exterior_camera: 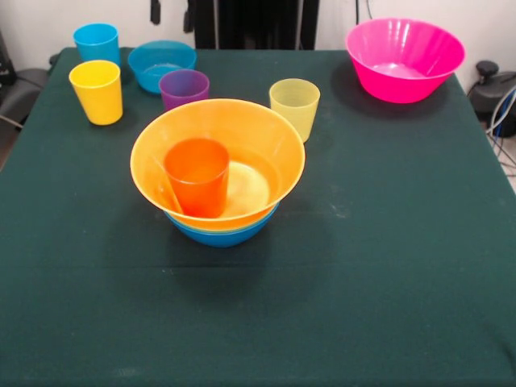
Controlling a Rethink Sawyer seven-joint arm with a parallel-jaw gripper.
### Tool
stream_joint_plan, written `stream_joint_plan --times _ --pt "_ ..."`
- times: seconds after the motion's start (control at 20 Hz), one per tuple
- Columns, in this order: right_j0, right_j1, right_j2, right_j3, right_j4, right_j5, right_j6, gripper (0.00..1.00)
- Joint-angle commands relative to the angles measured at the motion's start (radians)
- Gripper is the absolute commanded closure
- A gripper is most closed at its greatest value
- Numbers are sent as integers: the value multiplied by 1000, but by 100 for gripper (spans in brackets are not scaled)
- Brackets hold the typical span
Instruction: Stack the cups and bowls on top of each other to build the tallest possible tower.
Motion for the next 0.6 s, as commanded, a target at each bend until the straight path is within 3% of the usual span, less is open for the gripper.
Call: stream_joint_plan --times 0.05,0.15,0.3,0.6 --pt "-46 -171 187 117 1 210 -33 0" --pt "-50 -191 186 117 -5 227 -41 0" --pt "-52 -158 188 112 -32 215 -26 0" --pt "14 -78 135 65 -62 177 22 0"
